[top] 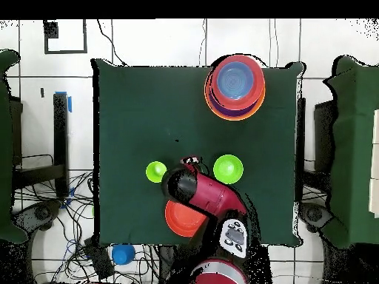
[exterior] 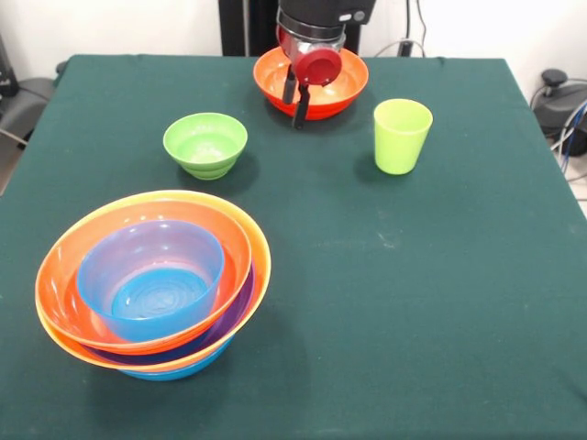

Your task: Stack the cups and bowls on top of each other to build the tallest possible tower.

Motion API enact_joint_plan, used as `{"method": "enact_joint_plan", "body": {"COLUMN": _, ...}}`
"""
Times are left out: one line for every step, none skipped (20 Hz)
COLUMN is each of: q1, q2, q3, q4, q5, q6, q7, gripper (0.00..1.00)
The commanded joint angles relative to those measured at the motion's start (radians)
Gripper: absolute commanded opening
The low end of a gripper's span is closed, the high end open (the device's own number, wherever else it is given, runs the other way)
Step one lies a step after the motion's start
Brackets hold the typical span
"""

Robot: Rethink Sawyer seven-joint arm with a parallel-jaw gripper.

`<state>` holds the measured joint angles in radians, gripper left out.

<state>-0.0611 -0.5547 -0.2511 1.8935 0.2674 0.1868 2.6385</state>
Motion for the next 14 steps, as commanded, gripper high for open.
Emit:
{"method": "enact_joint_plan", "body": {"q1": 0.052, "q2": -0.007, "q3": 0.049, "q4": 0.071, "q5": 0.049, "q6": 0.065, "q7": 0.169, "gripper": 1.00}}
{"method": "enact_joint_plan", "body": {"q1": 0.069, "q2": -0.028, "q3": 0.033, "q4": 0.081, "q5": 0.052, "q6": 0.087, "q7": 0.175, "gripper": 1.00}}
{"method": "enact_joint_plan", "body": {"q1": 0.085, "q2": -0.039, "q3": 0.019, "q4": 0.083, "q5": 0.057, "q6": 0.106, "q7": 0.181, "gripper": 1.00}}
{"method": "enact_joint_plan", "body": {"q1": 0.094, "q2": -0.051, "q3": 0.011, "q4": 0.093, "q5": 0.059, "q6": 0.114, "q7": 0.185, "gripper": 1.00}}
{"method": "enact_joint_plan", "body": {"q1": 0.103, "q2": -0.058, "q3": 0.006, "q4": 0.098, "q5": 0.065, "q6": 0.123, "q7": 0.189, "gripper": 1.00}}
{"method": "enact_joint_plan", "body": {"q1": 0.108, "q2": -0.066, "q3": 0.003, "q4": 0.105, "q5": 0.067, "q6": 0.128, "q7": 0.189, "gripper": 1.00}}
{"method": "enact_joint_plan", "body": {"q1": 0.105, "q2": -0.072, "q3": 0.009, "q4": 0.114, "q5": 0.070, "q6": 0.128, "q7": 0.186, "gripper": 1.00}}
{"method": "enact_joint_plan", "body": {"q1": 0.100, "q2": -0.080, "q3": 0.016, "q4": 0.129, "q5": 0.073, "q6": 0.122, "q7": 0.182, "gripper": 1.00}}
{"method": "enact_joint_plan", "body": {"q1": 0.092, "q2": -0.082, "q3": 0.027, "q4": 0.143, "q5": 0.077, "q6": 0.112, "q7": 0.179, "gripper": 1.00}}
{"method": "enact_joint_plan", "body": {"q1": 0.101, "q2": -0.096, "q3": 0.026, "q4": 0.164, "q5": 0.080, "q6": 0.103, "q7": 0.183, "gripper": 1.00}}
{"method": "enact_joint_plan", "body": {"q1": 0.089, "q2": -0.098, "q3": 0.042, "q4": 0.180, "q5": 0.083, "q6": 0.085, "q7": 0.178, "gripper": 1.00}}
{"method": "enact_joint_plan", "body": {"q1": 0.069, "q2": -0.092, "q3": 0.060, "q4": 0.195, "q5": 0.085, "q6": 0.063, "q7": 0.170, "gripper": 1.00}}
{"method": "enact_joint_plan", "body": {"q1": 0.057, "q2": -0.085, "q3": 0.074, "q4": 0.209, "q5": 0.087, "q6": 0.038, "q7": 0.168, "gripper": 1.00}}
{"method": "enact_joint_plan", "body": {"q1": 0.049, "q2": -0.080, "q3": 0.084, "q4": 0.221, "q5": 0.089, "q6": 0.017, "q7": 0.168, "gripper": 1.00}}
